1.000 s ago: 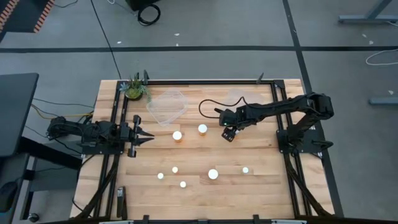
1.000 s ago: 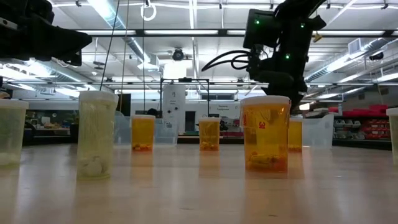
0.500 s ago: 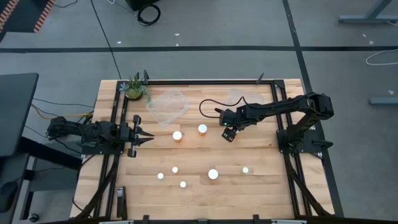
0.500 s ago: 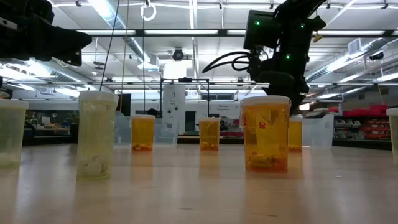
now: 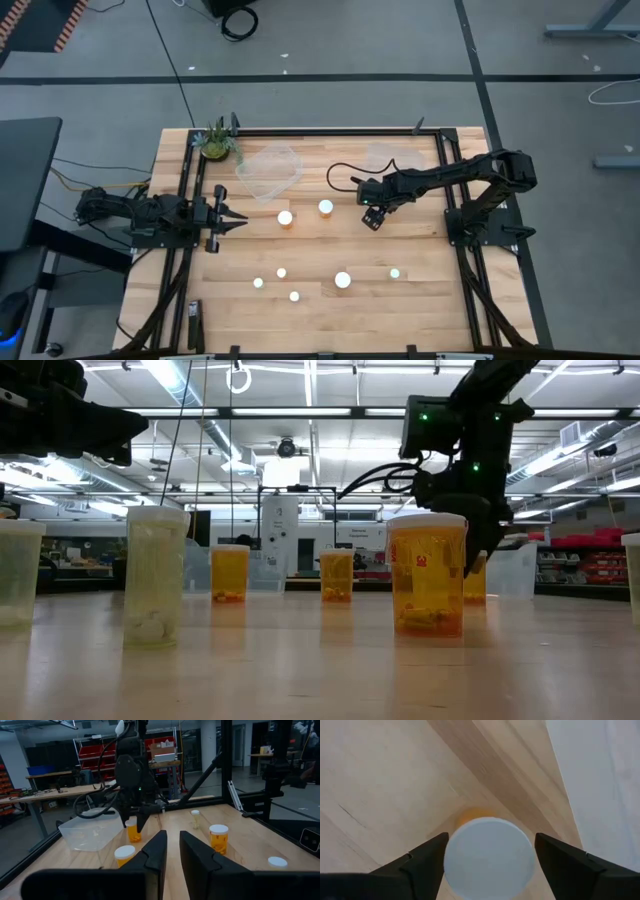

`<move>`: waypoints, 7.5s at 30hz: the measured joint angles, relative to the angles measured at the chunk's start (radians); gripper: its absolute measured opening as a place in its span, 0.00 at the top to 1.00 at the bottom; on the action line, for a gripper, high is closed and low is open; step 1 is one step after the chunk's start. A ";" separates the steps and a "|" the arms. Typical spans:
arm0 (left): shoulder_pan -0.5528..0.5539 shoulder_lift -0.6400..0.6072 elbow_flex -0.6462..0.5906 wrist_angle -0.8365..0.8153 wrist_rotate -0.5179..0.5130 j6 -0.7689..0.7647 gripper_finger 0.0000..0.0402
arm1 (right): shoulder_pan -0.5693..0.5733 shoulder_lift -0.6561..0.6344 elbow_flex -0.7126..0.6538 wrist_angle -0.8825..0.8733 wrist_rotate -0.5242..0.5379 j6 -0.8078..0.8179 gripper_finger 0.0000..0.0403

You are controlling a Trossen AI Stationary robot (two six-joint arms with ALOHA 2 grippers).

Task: Pick and place medicine bottles into bin by pill shape (circle, oval)
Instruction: Put the big orange pill bottle into the right transparent bin

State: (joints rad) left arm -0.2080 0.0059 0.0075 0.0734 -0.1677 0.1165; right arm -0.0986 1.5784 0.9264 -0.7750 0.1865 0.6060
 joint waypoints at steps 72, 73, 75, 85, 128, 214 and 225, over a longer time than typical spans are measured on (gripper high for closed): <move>0.000 0.000 0.000 0.000 0.000 0.000 0.86 | -0.229 -0.001 0.451 -0.493 -0.040 -0.142 0.46; 0.000 0.000 0.000 0.000 0.000 0.000 0.86 | -0.237 -0.001 0.451 -0.497 -0.043 -0.147 0.46; 0.000 0.000 0.000 0.000 0.000 0.000 0.85 | -0.256 -0.001 0.451 -0.505 -0.052 -0.159 0.46; 0.000 0.000 0.000 0.000 0.000 0.000 0.87 | -0.340 -0.001 0.451 -0.512 -0.079 -0.217 0.46; 0.000 0.000 0.000 0.000 0.000 0.000 0.85 | -0.569 0.000 0.282 -0.282 -0.094 -0.295 0.46; 0.000 0.000 0.000 0.000 0.000 0.000 0.85 | -0.664 -0.001 0.160 -0.153 -0.110 -0.231 0.37; 0.000 0.000 0.000 0.000 0.000 0.000 0.87 | -0.664 -0.001 0.173 -0.187 -0.086 -0.220 0.37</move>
State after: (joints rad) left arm -0.2079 0.0061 0.0076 0.0734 -0.1674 0.1169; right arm -0.7628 1.5776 1.0992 -0.9617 0.1009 0.3859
